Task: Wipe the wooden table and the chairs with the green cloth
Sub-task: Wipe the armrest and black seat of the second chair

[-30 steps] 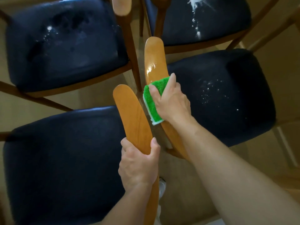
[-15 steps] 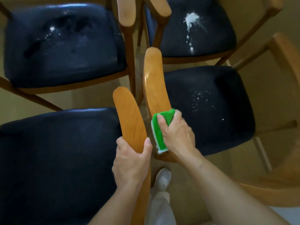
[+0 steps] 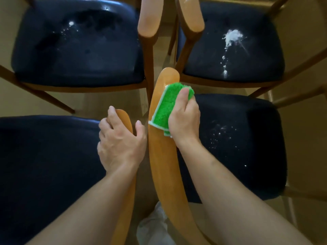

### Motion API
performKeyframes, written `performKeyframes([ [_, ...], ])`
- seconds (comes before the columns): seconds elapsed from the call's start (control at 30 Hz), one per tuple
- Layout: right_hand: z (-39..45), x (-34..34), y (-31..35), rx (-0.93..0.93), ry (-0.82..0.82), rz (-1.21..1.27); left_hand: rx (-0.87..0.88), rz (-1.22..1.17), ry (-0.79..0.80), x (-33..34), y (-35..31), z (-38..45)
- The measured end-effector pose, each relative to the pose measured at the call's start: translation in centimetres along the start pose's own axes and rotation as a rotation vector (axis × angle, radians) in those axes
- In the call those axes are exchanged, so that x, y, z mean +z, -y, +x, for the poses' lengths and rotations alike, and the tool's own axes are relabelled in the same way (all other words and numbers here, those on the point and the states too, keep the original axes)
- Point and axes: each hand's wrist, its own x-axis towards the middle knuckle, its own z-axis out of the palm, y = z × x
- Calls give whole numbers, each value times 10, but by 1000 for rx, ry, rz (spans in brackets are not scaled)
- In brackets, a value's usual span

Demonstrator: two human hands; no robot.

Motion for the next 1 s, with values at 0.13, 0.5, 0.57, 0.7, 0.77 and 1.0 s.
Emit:
performKeyframes([
  [0.13, 58, 29, 27, -140, 99, -209, -20, 0, -17, 0, -2, 1],
  [0.5, -3, 26, -7, -430, 172, -979, -39, 16, 4, -3, -7, 3],
  [0.57, -36, 15, -25, -435, 239, -932, -42, 15, 2, -4, -7, 3],
  [0.7, -46, 2, -38, -485, 317, -896, -62, 14, 14, -4, -9, 3],
  [0.77, -28, 7, -28, -491, 330, -887, -60, 17, 22, -4, -8, 3],
  [1.0, 85, 37, 28, -358, 171, -896, -60, 15, 22, -4, -8, 2],
])
